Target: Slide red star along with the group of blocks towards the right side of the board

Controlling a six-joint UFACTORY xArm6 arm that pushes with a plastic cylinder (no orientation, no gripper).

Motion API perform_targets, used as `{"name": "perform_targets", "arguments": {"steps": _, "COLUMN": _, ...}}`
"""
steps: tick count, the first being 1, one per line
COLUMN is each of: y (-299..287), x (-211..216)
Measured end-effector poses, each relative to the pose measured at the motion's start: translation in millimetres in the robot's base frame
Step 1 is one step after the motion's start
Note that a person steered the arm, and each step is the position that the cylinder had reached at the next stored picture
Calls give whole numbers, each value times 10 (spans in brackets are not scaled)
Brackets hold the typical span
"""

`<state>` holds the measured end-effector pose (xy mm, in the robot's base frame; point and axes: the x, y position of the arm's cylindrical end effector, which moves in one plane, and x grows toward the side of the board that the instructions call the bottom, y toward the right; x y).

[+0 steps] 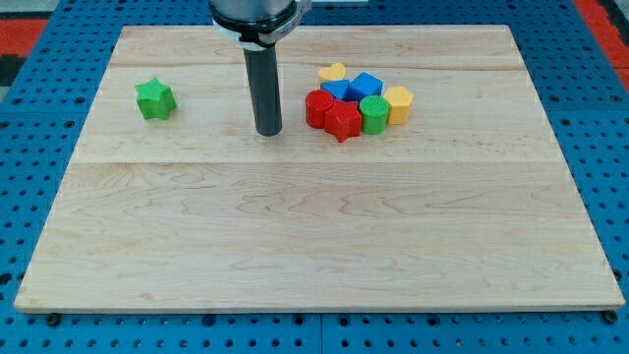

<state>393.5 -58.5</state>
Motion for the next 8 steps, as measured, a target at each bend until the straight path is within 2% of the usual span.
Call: {"name": "perform_targets", "arguments": {"steps": 8, "y": 844, "x": 0}}
